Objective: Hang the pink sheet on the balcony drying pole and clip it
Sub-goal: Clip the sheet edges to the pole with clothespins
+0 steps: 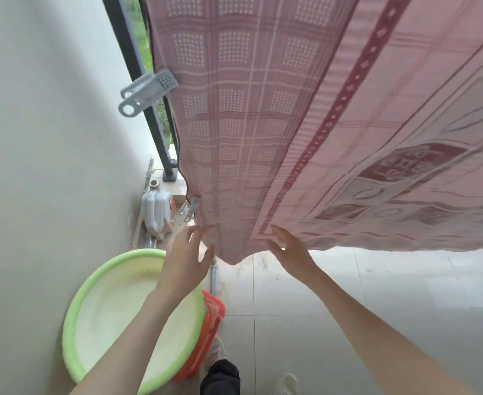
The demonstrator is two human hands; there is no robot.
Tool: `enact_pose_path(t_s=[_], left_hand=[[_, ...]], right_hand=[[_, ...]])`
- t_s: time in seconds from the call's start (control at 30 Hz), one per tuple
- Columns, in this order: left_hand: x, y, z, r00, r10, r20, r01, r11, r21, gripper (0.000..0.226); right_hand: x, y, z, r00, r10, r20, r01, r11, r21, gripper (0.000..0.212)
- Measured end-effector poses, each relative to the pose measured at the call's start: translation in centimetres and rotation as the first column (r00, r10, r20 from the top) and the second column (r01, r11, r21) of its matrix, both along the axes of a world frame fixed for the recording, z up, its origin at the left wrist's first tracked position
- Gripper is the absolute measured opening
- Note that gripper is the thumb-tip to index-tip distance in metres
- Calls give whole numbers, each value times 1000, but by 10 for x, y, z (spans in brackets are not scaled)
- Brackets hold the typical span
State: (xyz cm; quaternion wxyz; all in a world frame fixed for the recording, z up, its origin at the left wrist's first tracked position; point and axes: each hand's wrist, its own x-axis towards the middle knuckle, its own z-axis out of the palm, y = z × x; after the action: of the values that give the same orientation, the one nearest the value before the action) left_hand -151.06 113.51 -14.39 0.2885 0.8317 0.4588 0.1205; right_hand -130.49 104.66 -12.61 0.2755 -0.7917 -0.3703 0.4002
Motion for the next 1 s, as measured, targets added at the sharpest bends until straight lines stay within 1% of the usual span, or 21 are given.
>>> enact_pose_path(t_s=[0.07,0.13,0.2,0.27,0.33,0.43,0.57,0.67,0.73,0.8,0.9,0.97,1.0], left_hand=[[24,-6,18,995,-74,-63,77,995,58,55],[54,-16,46,987,-129,-99,141,981,132,54],[85,-30,76,977,-173,-125,198,953,229,56],[116,-53,108,975,-181,-129,212,933,290,62],[149,-80,139,980,-173,-101,195,941,276,64],[199,-128,170,964,-250,-92,266,916,300,59],[263,-166,215,940,-334,-68,331,851,407,56],[300,-174,269,928,-371,22,307,799,517,53],[319,-172,306,924,-381,39,283,749,599,53],[336,-166,343,927,-371,59,229,683,694,53],[356,-151,391,935,-344,88,120,540,833,51],[367,-141,411,946,-309,99,64,476,877,52],[373,-136,417,950,-293,113,40,469,882,54]], right_hand=[[26,-16,22,974,116,194,-115,993,-17,51],[54,-36,49,924,200,326,-203,979,-24,58],[85,-61,80,874,232,427,-252,968,-11,62],[117,-90,111,834,213,508,-265,964,32,63],[150,-122,143,815,165,556,-245,967,71,62],[194,-177,181,765,98,637,-214,971,107,63],[249,-224,231,707,12,707,-167,974,151,64],[282,-236,275,660,-50,749,-179,958,222,64],[301,-233,306,630,-97,770,-196,940,279,64],[316,-224,338,579,-145,803,-222,919,327,64],[331,-204,382,507,-216,834,-290,869,401,65],[338,-190,403,492,-259,831,-349,816,461,65],[340,-184,411,493,-276,825,-365,795,484,65]])
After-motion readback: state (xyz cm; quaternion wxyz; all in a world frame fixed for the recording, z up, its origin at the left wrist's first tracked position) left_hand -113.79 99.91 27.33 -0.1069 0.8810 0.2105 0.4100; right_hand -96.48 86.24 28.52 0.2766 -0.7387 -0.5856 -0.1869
